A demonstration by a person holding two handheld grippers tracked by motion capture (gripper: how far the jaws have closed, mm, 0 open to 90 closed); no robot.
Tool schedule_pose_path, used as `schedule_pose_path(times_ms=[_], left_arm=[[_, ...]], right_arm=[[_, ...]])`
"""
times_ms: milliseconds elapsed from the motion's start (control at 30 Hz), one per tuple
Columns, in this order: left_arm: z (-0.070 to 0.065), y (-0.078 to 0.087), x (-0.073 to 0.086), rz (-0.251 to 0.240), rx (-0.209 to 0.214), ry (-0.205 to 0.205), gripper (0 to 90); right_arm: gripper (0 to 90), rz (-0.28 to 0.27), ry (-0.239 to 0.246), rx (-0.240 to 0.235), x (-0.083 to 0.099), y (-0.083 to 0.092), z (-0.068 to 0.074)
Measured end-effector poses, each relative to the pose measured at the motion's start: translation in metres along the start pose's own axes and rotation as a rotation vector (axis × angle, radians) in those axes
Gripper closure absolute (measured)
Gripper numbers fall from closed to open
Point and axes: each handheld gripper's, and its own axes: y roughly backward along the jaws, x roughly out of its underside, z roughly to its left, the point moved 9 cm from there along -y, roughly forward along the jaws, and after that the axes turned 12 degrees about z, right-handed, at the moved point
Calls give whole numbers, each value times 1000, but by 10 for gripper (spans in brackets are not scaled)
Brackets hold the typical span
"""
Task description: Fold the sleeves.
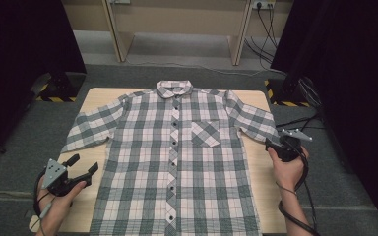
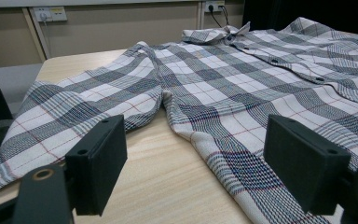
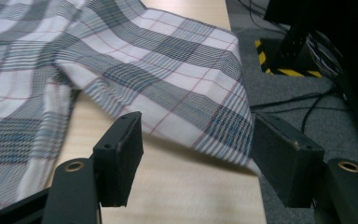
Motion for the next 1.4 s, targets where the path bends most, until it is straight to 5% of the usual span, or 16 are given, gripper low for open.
schedule_pose_path(times_ms=[233,600,700,833,1000,1233,1400], left_arm=[[0,-1,0,8,-1,-3,209],[1,-2,1,17,-1,7,213],[1,-2,1,19,-3,10,216],[2,-2,1,21,-6,12,218],[2,-2,1,16,-6,10,218],[2,-2,1,17,-5,19,218],[2,-2,1,18,-2,21,218]], right_arm=[[354,109,-60,17,-14,-34,-10],[382,207,-66,23,-26,-62,-14],[434,197,-41,27,-28,-64,-15],[680,156,10,-6,-29,-65,-8],[855,136,-6,-28,-29,-65,-8],[891,163,-7,-14,-30,-63,-5],[893,104,-11,-27,-43,-49,-2]])
